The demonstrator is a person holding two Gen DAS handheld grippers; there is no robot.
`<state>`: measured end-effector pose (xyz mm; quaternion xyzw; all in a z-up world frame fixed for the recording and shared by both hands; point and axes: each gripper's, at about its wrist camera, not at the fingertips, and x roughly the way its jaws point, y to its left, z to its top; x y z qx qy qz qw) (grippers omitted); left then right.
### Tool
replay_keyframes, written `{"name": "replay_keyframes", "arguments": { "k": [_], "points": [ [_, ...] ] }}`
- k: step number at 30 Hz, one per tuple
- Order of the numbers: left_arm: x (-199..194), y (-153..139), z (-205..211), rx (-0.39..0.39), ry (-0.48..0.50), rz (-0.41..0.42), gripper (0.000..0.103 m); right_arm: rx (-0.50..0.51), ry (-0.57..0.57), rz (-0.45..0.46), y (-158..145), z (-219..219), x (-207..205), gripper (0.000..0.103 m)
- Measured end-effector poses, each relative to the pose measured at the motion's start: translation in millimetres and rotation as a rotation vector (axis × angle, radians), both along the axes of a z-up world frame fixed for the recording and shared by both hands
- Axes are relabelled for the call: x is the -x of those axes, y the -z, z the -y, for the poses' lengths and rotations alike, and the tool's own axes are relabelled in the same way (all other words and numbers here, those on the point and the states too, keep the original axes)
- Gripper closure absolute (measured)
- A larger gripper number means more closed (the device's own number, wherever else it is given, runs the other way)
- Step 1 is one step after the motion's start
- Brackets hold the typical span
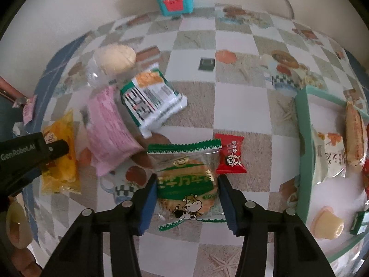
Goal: Organize snacks
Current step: 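Carry yellow bag and green biscuit pack into the tray and open both grippers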
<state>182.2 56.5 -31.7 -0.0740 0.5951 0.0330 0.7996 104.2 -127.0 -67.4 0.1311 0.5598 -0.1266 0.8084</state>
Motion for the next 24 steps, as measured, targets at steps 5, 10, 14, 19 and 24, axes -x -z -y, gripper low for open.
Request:
{"name": "replay_keyframes", "arguments": {
  "k": [5, 10, 14, 19, 24],
  "points": [
    [6, -25, -4, 0.012, -0.014, 0.051, 0.063, 0.007, 0.007, 0.064, -26, 5, 6, 0.05],
    [11, -44, 0, 0.025, -0.015, 0.095, 0.063, 0.02, 0.032, 0.092, -44, 17, 11, 0.05],
    [16, -56, 7, 0.028, -0.007, 0.121, 0.063, 0.019, 0.072, 0.105, -54, 34, 22, 0.05],
    [27, -70, 26, 0.045, 0.031, 0.149, 0.063, 0.012, 0.128, 0.122, -68, 60, 35, 0.05],
    [38, -79, 51, 0.086, 0.079, 0.155, 0.063, 0.029, 0.179, 0.13, -79, 85, 54, 0.05]
  ]
}}
